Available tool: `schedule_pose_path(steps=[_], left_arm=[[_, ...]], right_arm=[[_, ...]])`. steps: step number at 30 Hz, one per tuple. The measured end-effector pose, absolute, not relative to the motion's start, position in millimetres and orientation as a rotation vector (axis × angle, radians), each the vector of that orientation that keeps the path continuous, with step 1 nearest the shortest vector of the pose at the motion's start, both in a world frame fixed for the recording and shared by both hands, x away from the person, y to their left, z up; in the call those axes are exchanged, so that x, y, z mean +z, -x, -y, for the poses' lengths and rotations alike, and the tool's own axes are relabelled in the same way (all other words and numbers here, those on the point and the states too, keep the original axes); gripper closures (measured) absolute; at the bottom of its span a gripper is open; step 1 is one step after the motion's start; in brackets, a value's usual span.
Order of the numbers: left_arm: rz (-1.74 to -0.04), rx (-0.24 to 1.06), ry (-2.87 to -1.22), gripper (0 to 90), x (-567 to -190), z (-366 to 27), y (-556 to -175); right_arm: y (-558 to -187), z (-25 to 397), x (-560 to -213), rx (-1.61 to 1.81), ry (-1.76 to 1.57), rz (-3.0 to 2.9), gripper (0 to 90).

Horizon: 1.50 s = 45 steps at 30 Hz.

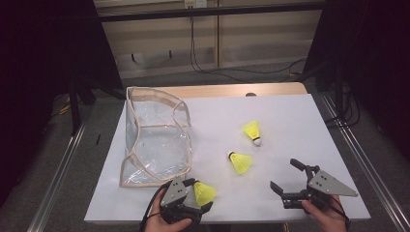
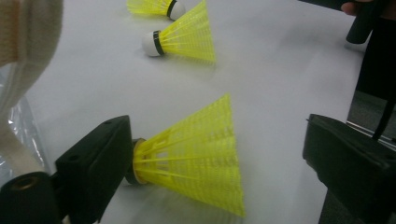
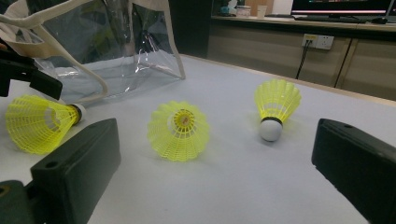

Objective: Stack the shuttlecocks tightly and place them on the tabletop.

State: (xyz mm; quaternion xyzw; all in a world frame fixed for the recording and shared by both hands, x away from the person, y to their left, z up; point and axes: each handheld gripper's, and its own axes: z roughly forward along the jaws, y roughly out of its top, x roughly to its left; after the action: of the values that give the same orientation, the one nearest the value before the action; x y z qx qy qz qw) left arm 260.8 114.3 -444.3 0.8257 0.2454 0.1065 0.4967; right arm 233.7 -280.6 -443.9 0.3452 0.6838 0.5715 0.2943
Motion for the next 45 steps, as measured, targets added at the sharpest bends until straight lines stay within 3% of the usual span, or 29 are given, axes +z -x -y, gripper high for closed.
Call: schedule_pose_path(steps=[16, 28, 29, 36, 45], left_arm=[[-0.62, 0.37, -2.075, 30.2, -446.9, -111.7, -263.2], [-0.651, 0.379, -2.067, 53.3, -442.7, -113.1, -259.8], [-0.647, 0.36, -2.058, 63.3, -442.8, -113.7, -259.5], [-0.638, 0.345, -2.042, 82.5, -437.1, -115.0, -257.4], [-0.647, 0.269, -1.977, 87.4, -427.2, -111.1, -258.3]], right_arm=[[-234.1, 281.2, -444.1, 1.525, -0.917, -1.819, 1.1], [-234.0, 281.1, -444.0, 1.53, -0.915, -1.82, 1.1], [-234.1, 281.1, -444.1, 1.53, -0.915, -1.821, 1.1], [-233.7, 280.5, -444.0, 1.525, -0.92, -1.822, 1.1], [-233.9, 281.1, -444.2, 1.526, -0.917, -1.821, 1.1]])
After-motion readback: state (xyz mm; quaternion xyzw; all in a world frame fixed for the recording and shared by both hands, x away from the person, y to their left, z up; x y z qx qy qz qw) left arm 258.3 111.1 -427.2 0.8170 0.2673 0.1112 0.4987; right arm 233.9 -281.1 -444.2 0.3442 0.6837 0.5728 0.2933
